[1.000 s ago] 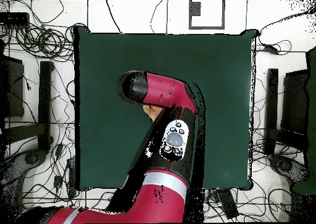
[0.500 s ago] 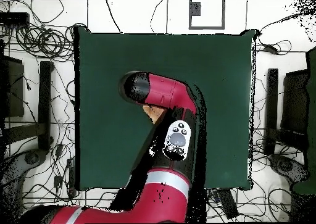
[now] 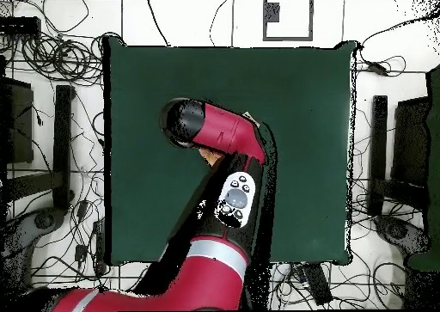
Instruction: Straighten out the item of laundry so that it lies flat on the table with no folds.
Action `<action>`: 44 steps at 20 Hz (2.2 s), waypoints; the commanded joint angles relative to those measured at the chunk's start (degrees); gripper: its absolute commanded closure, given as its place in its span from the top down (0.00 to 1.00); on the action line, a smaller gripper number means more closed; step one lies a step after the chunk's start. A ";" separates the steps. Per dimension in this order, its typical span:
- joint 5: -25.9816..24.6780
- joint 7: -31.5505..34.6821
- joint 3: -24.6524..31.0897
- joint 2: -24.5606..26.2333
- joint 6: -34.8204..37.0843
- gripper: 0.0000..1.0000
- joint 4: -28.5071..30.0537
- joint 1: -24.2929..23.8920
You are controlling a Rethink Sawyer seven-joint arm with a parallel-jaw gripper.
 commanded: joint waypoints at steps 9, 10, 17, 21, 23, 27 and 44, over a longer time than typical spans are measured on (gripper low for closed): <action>0.24 33.25 -4.23 4.74 15.71 1.00 0.15 4.80; 0.08 33.68 -4.34 4.76 15.95 1.00 -0.08 4.83; -0.20 34.73 -3.93 4.73 15.17 1.00 -1.10 4.47; 0.30 36.61 -4.34 5.81 17.69 1.00 -2.89 4.52; 0.49 37.12 -4.30 6.28 19.01 1.00 -3.68 4.19; 0.24 38.73 -5.29 7.25 21.90 1.00 -5.77 4.16; 2.10 41.21 -4.98 12.23 21.23 1.00 -10.60 3.03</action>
